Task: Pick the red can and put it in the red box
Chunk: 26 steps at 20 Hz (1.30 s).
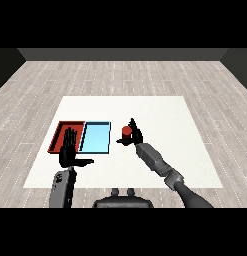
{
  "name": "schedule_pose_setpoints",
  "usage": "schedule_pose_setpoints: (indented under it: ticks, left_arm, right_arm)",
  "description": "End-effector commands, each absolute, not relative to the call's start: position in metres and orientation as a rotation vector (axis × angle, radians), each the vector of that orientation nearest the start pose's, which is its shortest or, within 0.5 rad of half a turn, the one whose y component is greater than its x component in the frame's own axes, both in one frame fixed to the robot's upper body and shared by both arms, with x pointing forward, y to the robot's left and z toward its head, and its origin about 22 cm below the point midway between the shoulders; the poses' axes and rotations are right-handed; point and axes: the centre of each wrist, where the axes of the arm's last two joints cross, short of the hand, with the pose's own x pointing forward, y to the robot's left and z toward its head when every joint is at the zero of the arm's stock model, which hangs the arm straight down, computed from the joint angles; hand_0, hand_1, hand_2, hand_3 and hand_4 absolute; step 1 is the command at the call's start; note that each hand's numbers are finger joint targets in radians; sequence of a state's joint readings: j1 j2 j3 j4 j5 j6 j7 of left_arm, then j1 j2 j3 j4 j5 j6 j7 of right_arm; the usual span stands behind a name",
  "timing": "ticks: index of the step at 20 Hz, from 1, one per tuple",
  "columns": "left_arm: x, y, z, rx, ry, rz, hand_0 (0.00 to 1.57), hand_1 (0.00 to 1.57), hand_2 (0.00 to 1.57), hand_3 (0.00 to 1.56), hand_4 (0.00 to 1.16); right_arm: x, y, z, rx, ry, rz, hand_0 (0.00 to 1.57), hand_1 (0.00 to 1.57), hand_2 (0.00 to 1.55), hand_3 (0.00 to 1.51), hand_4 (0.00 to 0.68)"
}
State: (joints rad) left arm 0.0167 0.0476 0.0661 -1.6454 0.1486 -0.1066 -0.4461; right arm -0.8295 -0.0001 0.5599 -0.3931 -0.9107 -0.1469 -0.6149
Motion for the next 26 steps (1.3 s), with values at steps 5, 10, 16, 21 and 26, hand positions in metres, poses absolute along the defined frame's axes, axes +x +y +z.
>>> schedule_pose_setpoints:
  ticks: [5, 10, 16, 21, 26]
  left_arm:
    - [0.238, 0.241, 0.009, -0.119, -2.092, 0.071, 0.0, 0.0, 0.0, 0.0, 0.0]
    - [0.232, 0.246, 0.004, -0.094, -2.085, 0.073, 0.0, 0.0, 0.0, 0.0, 0.0]
    - [0.249, 0.262, 0.015, -0.125, -2.099, 0.079, 0.0, 0.0, 0.0, 0.0, 0.0]
    - [0.236, 0.249, 0.033, -0.104, -2.095, 0.073, 0.0, 0.0, 0.0, 0.0, 0.0]
    - [0.23, 0.258, 0.014, -0.1, -2.081, 0.083, 0.0, 0.0, 0.0, 0.0, 0.0]
  right_arm:
    - [0.368, -0.086, -0.039, 0.172, -1.593, -0.052, 1.4, 1.4, 1.41, 1.37, 0.293]
    - [0.365, -0.095, -0.05, 0.102, -1.538, 0.006, 1.53, 1.53, 1.48, 1.43, 0.573]
    - [0.354, -0.09, -0.058, 0.051, -1.524, 0.066, 1.53, 1.53, 1.47, 1.42, 0.551]
    - [0.371, -0.081, -0.035, 0.053, -1.506, 0.086, 1.53, 1.53, 1.47, 1.41, 0.546]
    - [0.372, -0.09, -0.04, 0.039, -1.551, 0.073, 1.55, 1.55, 1.47, 1.41, 0.558]
